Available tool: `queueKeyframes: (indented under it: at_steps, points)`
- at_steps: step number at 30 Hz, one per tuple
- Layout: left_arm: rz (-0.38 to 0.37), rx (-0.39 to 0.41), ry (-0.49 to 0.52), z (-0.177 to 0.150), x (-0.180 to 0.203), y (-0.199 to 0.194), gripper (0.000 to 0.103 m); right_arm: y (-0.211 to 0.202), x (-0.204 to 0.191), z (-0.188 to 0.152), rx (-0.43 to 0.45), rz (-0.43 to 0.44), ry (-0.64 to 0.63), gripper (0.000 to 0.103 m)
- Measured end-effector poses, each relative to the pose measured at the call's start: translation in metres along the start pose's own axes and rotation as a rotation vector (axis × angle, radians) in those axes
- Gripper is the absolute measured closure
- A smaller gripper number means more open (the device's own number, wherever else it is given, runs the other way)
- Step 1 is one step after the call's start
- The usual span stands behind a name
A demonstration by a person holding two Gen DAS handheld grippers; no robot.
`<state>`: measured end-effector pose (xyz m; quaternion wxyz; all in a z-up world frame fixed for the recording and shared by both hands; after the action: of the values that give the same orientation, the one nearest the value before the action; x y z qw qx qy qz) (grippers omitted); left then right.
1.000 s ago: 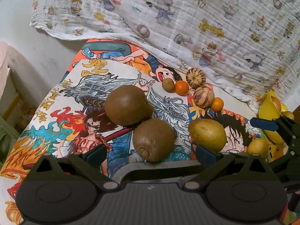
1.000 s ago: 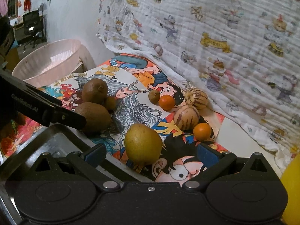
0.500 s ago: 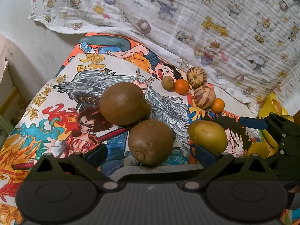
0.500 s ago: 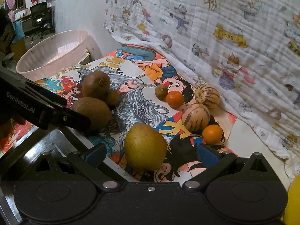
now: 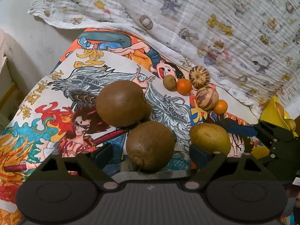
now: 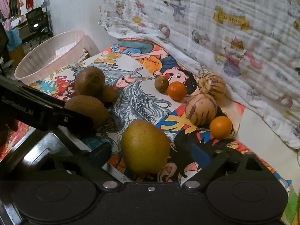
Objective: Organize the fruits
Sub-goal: 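Close the left gripper on the brown kiwi while the right gripper closes on the yellow pear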
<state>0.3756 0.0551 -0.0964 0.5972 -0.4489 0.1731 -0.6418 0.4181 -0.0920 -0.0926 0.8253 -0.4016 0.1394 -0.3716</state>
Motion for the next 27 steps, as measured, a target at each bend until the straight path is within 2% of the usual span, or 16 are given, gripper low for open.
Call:
queueKeyframes:
  at_steps: [7,15,18,27]
  points:
    - [0.004,0.008,0.006,0.001,0.001,0.004,0.024,0.01,0.003,-0.004,-0.004,0.028,0.048,0.026]
    - [0.05,0.016,0.035,0.001,0.001,0.007,0.037,0.015,0.0,-0.006,-0.003,0.031,0.051,0.038]
    - [0.043,0.017,0.029,0.001,0.002,0.007,0.041,0.015,-0.002,-0.004,0.011,0.03,0.05,0.046]
    - [0.046,0.041,0.032,0.001,0.004,0.004,0.044,0.007,-0.004,-0.006,0.079,0.015,0.072,0.046]
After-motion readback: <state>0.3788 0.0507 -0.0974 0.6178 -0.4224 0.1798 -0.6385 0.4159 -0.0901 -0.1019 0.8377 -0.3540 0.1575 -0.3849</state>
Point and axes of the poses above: each gripper's, at about its wrist camera, not at the fingertips, and y roughly the way its jaws point, x to its right, z to its top, the point moved 10 cm from there along y, roughly the way its jaws point
